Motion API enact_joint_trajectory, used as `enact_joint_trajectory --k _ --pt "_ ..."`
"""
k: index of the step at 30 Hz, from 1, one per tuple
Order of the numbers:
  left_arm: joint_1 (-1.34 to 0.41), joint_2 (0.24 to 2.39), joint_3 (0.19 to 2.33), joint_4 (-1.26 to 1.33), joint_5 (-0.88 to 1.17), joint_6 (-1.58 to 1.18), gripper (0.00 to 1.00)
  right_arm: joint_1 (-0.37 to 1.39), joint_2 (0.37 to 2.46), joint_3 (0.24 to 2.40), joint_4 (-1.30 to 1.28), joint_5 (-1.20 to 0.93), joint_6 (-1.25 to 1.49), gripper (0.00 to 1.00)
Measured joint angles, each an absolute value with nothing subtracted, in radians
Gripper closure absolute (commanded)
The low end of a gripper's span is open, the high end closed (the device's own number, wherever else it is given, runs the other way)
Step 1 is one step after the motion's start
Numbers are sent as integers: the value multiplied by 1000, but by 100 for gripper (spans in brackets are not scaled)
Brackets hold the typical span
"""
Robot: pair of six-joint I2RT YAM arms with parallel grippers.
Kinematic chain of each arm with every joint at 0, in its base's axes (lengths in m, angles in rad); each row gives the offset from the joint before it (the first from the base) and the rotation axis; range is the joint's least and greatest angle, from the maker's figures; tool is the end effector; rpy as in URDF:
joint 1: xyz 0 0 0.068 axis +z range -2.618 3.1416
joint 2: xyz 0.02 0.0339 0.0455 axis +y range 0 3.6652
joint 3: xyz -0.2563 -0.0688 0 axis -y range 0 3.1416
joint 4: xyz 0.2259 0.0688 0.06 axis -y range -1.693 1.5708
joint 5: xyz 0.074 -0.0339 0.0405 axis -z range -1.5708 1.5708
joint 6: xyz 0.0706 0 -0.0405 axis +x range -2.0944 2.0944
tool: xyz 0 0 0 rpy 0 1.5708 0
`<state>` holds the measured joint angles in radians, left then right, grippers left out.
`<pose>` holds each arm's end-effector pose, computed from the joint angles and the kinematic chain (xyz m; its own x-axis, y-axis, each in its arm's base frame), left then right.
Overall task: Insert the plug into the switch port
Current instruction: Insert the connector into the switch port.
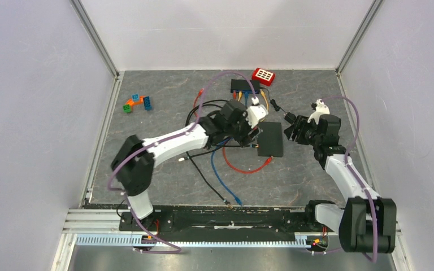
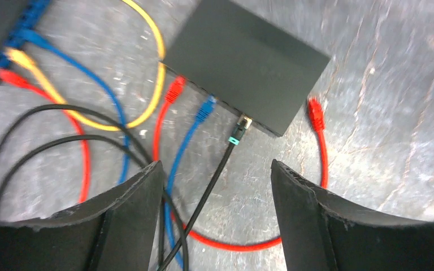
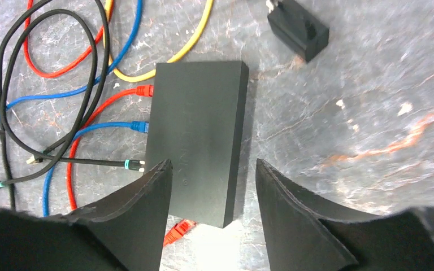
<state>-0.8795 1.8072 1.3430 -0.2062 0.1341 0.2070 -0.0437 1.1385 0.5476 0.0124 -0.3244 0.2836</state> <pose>0.2616 -0.3309 0.2257 -0.2170 0.5817 -0.7839 0.8940 0.4410 0.0798 0.2524 0.0115 0.1931 -0.5874 0.2912 -0.7551 -0.0634 0.9136 0.4016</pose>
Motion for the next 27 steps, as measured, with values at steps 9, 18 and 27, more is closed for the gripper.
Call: enact_joint_trajectory --k 9,18,27 --pt "-860 1391 1272 -271 -31 20 21 -8 950 718 -278 -238 115 2" --pt "-860 1001 1090 -343 -212 -102 16 -8 741 753 -406 -274 89 2" --pt "-860 856 914 -387 -301 -133 14 -8 654 740 -441 -230 152 2"
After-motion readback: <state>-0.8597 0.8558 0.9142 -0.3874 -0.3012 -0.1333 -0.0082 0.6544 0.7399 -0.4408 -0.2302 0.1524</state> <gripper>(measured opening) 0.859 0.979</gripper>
